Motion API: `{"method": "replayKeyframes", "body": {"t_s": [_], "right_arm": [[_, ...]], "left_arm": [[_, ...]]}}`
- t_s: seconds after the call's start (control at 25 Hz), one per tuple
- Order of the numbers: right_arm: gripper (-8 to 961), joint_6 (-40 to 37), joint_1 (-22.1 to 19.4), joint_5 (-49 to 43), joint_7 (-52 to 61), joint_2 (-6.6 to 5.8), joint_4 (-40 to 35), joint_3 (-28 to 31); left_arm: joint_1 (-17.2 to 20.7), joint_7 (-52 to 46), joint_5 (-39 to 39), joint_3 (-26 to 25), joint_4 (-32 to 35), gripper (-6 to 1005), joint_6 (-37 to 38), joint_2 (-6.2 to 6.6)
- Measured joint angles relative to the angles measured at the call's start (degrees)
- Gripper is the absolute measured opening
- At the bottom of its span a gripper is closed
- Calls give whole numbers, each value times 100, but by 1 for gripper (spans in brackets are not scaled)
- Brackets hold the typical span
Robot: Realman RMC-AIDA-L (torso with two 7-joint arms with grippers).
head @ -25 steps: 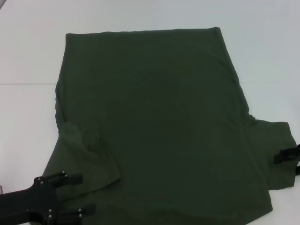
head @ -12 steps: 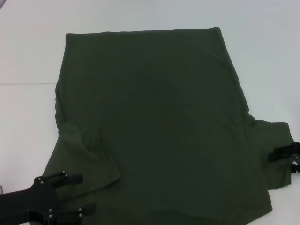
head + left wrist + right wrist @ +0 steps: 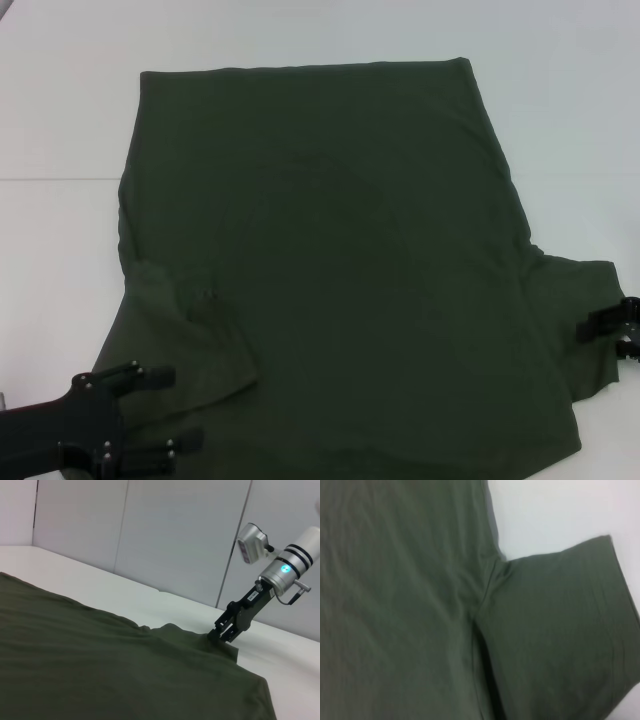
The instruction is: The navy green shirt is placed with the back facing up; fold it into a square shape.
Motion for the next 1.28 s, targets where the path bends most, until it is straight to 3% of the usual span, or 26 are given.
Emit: {"method": "replayKeyframes", "body": {"t_s": [0.16,0.36,0.8,1.08,1.28], "right_arm": [[677,-50,-2,102,-12,-43,-3,-18],[436,-75,18,119,0,-57,-6,-139],[14,-118,47,126,-34,-65,-7,-167],[13,-177,-7,182,-176,-66,-15,-142],[17,-340,-132,449,-353,-138,-169,-111]], "left_arm": [[-1,0,-6,-11,0,896,-45,-2],[-11,0,-32,-11,0,895,-33,-8],[8,0,-35,-10,-9,895,-15,-18],[35,0,-50,-10,-9,895,2,-18],[22,-141,-60,-10,-8,895,19,-18]]}}
